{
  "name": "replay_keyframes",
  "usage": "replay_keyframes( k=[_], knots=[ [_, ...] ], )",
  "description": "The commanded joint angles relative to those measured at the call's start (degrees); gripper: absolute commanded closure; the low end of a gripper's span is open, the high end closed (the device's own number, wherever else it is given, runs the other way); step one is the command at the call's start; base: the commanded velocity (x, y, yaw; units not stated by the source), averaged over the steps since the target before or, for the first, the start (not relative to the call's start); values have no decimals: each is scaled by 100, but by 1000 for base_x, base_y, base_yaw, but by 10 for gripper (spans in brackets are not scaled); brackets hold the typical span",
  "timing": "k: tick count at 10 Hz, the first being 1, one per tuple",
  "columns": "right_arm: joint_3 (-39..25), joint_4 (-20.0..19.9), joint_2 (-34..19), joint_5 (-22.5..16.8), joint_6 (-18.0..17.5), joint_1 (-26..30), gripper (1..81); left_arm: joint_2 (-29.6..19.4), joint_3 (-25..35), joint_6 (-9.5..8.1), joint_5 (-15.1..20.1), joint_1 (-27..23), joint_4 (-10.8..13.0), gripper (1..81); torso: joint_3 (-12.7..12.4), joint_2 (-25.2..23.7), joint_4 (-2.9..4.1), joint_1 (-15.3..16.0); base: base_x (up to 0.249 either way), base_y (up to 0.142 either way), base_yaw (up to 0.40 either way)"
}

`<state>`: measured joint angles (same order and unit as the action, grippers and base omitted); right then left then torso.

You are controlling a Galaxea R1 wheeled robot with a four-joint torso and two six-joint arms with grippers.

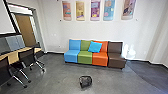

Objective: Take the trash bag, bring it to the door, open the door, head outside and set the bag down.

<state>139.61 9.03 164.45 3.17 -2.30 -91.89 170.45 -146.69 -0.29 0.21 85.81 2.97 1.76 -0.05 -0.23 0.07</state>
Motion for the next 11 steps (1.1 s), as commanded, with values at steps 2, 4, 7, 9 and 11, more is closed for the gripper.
replay_keyframes(
  k=[2,4,7,9,11],
  knots=[
    [-49,20,-33,-282,19,228,10,-28,44,-6,313,-279,-7,10,0,0,0,0,161,0,0],
    [-49,20,-33,-290,19,228,10,-28,53,-6,313,-279,-7,10,0,2,0,0,161,0,0],
    [-49,20,-33,-282,19,237,10,-28,53,-6,313,-279,-16,10,0,2,0,0,161,0,0],
    [-49,11,-7,-282,11,237,10,-28,53,-6,313,-279,-16,10,0,0,0,0,163,0,0],
    [-49,2,-15,-273,11,228,10,-19,53,-6,313,-279,-7,10,0,2,0,-2,164,0,0]
  ],
)
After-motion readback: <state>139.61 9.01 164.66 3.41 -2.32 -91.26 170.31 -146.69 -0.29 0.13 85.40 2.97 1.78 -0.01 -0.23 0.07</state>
